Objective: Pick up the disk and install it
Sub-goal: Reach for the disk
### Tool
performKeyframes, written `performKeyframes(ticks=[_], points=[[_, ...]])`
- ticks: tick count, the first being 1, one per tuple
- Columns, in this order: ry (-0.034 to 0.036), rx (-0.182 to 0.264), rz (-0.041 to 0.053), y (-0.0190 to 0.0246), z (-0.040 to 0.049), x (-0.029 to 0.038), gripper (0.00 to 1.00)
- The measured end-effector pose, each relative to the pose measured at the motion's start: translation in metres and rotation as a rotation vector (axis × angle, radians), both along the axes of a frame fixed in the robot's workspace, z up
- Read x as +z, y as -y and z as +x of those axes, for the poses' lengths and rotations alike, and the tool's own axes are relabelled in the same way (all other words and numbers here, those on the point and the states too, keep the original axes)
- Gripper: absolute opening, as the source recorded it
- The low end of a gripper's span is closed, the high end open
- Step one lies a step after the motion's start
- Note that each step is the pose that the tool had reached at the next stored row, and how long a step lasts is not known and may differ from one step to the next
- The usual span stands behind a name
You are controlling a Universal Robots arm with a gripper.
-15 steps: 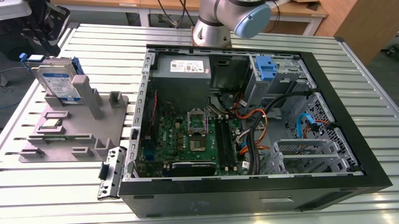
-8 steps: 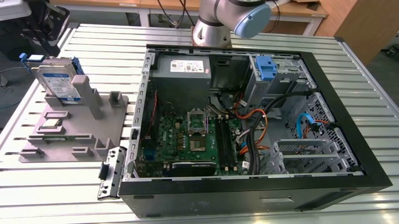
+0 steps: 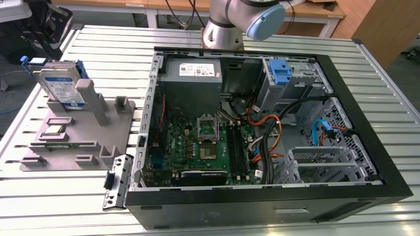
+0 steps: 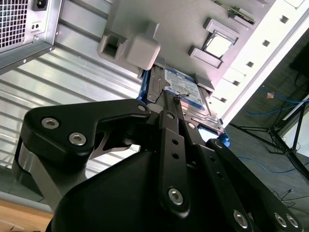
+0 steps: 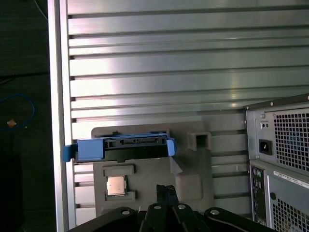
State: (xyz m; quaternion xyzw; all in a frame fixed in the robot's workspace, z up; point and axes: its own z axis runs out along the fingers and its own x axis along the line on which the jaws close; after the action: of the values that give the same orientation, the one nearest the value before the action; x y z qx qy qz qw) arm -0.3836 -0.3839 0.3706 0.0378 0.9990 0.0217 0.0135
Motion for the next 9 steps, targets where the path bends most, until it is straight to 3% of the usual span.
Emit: performKeyframes(ticks=[9], points=[[-0.0001, 0.000, -0.0001, 0.0000, -0.0023, -0.0007, 0.10]])
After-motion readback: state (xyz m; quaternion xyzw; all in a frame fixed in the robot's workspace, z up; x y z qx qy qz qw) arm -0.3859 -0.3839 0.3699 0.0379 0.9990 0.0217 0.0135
